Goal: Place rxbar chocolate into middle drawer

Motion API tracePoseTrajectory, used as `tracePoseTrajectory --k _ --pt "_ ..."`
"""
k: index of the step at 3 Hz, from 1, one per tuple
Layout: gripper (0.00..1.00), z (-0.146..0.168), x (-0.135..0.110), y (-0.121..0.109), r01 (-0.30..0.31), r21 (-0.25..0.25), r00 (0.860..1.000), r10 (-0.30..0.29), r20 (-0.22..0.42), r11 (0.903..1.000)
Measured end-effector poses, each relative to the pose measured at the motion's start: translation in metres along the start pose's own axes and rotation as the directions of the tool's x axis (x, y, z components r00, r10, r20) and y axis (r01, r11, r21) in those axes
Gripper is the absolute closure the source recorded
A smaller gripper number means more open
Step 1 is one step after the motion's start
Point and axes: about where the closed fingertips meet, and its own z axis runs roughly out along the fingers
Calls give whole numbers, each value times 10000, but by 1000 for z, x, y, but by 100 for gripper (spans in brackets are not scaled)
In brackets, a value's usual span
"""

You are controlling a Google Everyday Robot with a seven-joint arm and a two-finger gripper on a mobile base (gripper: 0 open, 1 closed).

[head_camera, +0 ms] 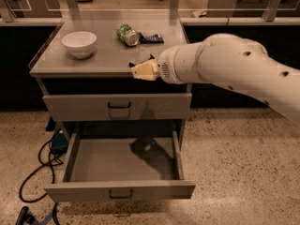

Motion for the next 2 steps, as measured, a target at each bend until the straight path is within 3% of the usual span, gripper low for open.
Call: tracePoseTrajectory --k 1,2 --pt "100 18 37 16 -432 246 9990 434 -68 9988" --pt "100 49 107 33 -1761 169 9835 1766 -403 9842"
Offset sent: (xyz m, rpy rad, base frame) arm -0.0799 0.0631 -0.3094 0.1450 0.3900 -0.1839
